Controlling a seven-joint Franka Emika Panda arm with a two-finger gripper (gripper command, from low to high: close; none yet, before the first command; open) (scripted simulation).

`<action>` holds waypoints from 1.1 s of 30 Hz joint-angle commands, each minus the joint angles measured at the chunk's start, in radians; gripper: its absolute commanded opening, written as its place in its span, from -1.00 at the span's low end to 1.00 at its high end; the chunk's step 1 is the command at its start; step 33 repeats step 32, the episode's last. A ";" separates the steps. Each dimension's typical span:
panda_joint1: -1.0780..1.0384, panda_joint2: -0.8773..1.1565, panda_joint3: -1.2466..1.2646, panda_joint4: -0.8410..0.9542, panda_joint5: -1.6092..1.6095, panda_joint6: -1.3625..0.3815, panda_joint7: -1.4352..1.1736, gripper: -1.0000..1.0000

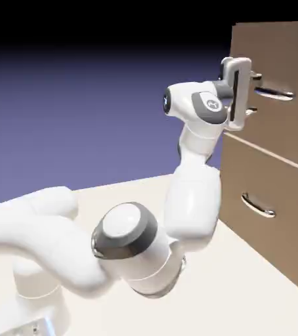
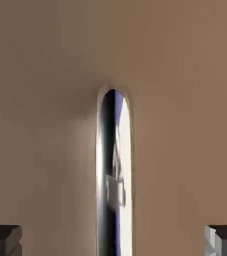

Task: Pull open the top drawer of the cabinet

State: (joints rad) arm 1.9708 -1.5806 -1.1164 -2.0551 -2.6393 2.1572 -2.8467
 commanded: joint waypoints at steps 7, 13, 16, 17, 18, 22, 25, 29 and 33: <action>0.090 0.013 -0.024 0.147 -0.021 0.058 -0.023 -1.00; -0.043 -0.008 0.013 -0.070 0.011 -0.028 0.010 -1.00; -0.110 -0.021 0.038 -0.179 0.036 -0.070 0.023 -1.00; -0.133 -0.026 0.048 -0.215 0.045 -0.084 0.028 -1.00; -0.156 -0.031 0.059 -0.251 0.056 -0.098 0.032 -1.00; -0.250 -0.058 0.109 -0.396 0.108 -0.152 0.045 -1.00; -0.321 -0.084 0.159 -0.505 0.160 -0.192 0.051 -1.00; -0.392 -0.120 0.223 -0.615 0.229 -0.231 0.052 -1.00; -0.416 -0.136 0.252 -0.651 0.260 -0.243 0.051 1.00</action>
